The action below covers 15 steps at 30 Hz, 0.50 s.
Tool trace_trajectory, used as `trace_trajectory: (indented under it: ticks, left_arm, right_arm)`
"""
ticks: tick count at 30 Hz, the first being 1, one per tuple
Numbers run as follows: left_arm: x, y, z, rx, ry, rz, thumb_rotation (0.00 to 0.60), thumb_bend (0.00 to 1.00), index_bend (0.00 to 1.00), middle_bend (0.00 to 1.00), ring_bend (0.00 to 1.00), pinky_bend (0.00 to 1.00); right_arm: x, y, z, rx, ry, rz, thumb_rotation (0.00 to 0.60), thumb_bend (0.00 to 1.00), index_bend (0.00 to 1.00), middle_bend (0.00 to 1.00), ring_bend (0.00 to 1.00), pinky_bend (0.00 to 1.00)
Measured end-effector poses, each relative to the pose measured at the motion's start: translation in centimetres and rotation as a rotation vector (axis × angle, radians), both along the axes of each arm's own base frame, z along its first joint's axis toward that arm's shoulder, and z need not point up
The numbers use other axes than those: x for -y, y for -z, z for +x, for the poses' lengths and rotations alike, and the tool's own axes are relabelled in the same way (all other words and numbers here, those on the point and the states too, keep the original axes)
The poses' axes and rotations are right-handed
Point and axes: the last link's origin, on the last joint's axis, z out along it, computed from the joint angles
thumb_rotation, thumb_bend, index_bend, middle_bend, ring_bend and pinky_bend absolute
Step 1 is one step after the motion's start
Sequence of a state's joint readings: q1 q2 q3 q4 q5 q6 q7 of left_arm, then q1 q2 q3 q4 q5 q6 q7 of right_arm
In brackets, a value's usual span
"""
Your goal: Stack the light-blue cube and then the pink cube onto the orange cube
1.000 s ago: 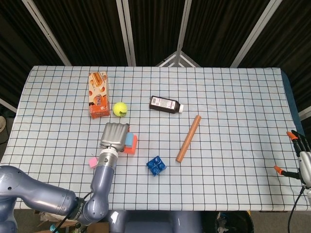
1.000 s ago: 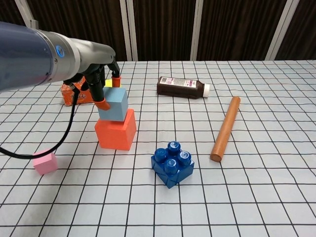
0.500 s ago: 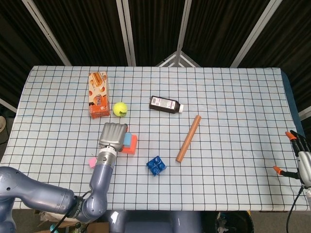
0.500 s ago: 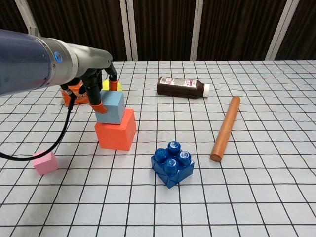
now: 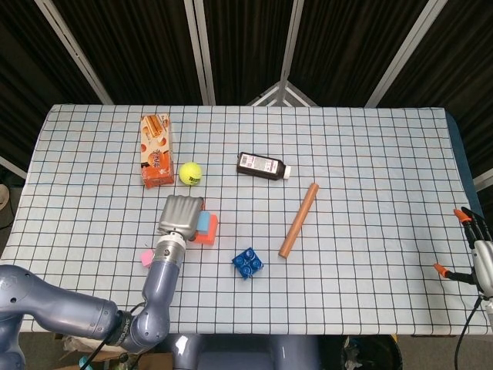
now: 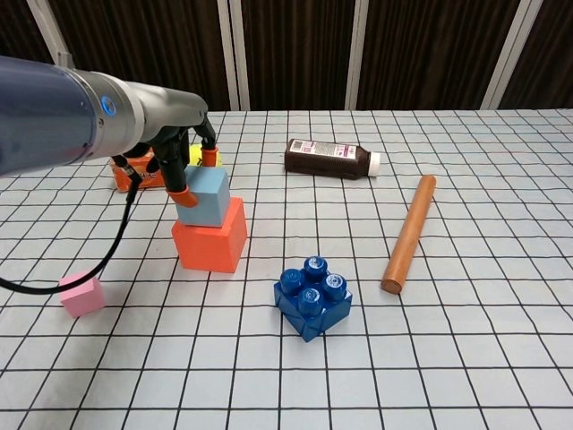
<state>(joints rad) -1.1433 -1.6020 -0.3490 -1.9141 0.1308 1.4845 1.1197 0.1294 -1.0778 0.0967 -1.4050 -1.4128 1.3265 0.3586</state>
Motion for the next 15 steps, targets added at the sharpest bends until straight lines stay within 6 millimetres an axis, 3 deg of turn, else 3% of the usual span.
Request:
trace_trajectory:
  ticks: [15]
  left_arm:
    - [0.28, -0.25, 0.11, -0.019, 0.037, -0.011, 0.600, 0.27, 0.30, 0.78, 0.71, 0.83]
  right_arm:
    - [0.01, -0.01, -0.07, 0.006, 0.011, 0.006, 0.600, 0.07, 0.00, 0.04, 0.03, 0.12]
